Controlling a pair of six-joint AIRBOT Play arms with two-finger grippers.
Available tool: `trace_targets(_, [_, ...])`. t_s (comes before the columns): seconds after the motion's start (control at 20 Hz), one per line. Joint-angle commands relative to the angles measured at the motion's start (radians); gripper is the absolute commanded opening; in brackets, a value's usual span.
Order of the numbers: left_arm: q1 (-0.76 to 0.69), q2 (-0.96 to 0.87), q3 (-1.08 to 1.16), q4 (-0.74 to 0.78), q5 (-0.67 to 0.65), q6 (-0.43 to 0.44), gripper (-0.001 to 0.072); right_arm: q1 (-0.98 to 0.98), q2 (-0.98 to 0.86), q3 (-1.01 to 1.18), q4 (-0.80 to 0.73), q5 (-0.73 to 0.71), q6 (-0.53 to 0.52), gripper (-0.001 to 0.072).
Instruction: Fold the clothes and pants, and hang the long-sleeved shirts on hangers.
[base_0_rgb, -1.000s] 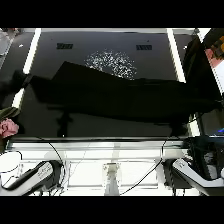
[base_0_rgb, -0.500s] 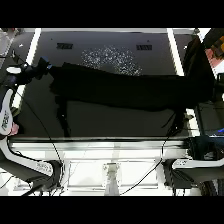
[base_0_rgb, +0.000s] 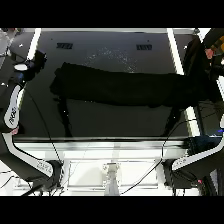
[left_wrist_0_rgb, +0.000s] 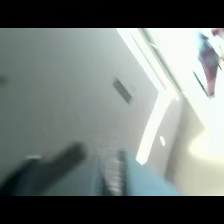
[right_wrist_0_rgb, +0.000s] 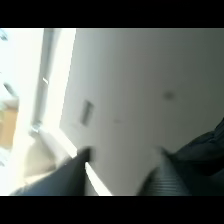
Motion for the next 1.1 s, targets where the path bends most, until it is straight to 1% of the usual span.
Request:
trace_targets(0.0, [-0.063, 0.037, 0.112, -0.007, -0.212, 0.225, 0.0003, -0.032, -0.014, 0.106, -0.083, 0.251, -0.183, 0.0022])
trace_targets(0.05, [-0.105, 0.060, 0.135, -0.006, -0.270, 0.251, 0.0002, -0.048, -0.011, 0.122, -0.090, 0.322, -0.220, 0.0016])
trace_targets(0.15, [-0.208, 0.097, 0.141, 0.000, -0.330, 0.237, 0.0001, -0.084, -0.005, 0.124, -0.101, 0.445, -0.296, 0.0014])
trace_targets(0.2, [-0.263, 0.101, 0.141, 0.027, -0.376, 0.172, 0.0001, -0.103, -0.005, 0.113, -0.100, 0.499, -0.325, 0.0013])
trace_targets(0.25, [-0.326, 0.099, 0.140, 0.085, -0.431, 0.093, 0.0001, -0.121, -0.005, 0.096, -0.095, 0.542, -0.349, 0.0014])
trace_targets(0.3, [-0.390, 0.092, 0.140, 0.165, -0.466, 0.031, 0.0002, -0.140, -0.003, 0.066, -0.086, 0.573, -0.373, 0.0014])
trace_targets(0.35, [-0.465, 0.080, 0.140, 0.253, -0.470, -0.056, 0.0001, -0.156, 0.007, 0.023, -0.075, 0.590, -0.398, 0.0013])
trace_targets(0.4, [-0.534, 0.068, 0.140, 0.311, -0.453, -0.116, 0.0001, -0.171, 0.026, -0.031, -0.060, 0.591, -0.429, 0.0014])
trace_targets(0.45, [-0.608, 0.048, 0.140, 0.343, -0.421, -0.159, 0.0001, -0.189, 0.055, -0.100, -0.048, 0.564, -0.435, 0.0014])
trace_targets(0.6, [-0.784, -0.043, 0.141, 0.348, -0.343, -0.262, 0.0002, -0.266, 0.133, -0.286, 0.049, 0.495, -0.496, 0.0014])
trace_targets(0.7, [-0.867, -0.111, 0.141, 0.294, -0.318, -0.336, 0.0002, -0.318, 0.169, -0.392, 0.075, 0.478, -0.507, 0.0015])
trace_targets(0.8, [-0.934, -0.158, 0.142, 0.174, -0.231, -0.334, 0.0002, -0.354, 0.205, -0.489, 0.089, 0.406, -0.502, 0.0016])
trace_targets(0.9, [-0.987, -0.188, 0.146, 0.106, -0.141, -0.334, 0.0002, -0.366, 0.212, -0.537, 0.095, 0.328, -0.421, 0.0022])
trace_targets(0.95, [-1.003, -0.201, 0.159, 0.100, -0.132, -0.334, 0.0002, -0.362, 0.206, -0.538, 0.097, 0.312, -0.374, 0.0166])
trace_targets(1.0, [-1.015, -0.215, 0.177, 0.100, -0.132, -0.334, 0.0002, -0.355, 0.203, -0.538, 0.099, 0.293, -0.345, 0.0451])
trace_targets(1.05, [-1.023, -0.228, 0.195, 0.100, -0.128, -0.334, 0.0002, -0.343, 0.203, -0.538, 0.098, 0.268, -0.340, 0.0664])
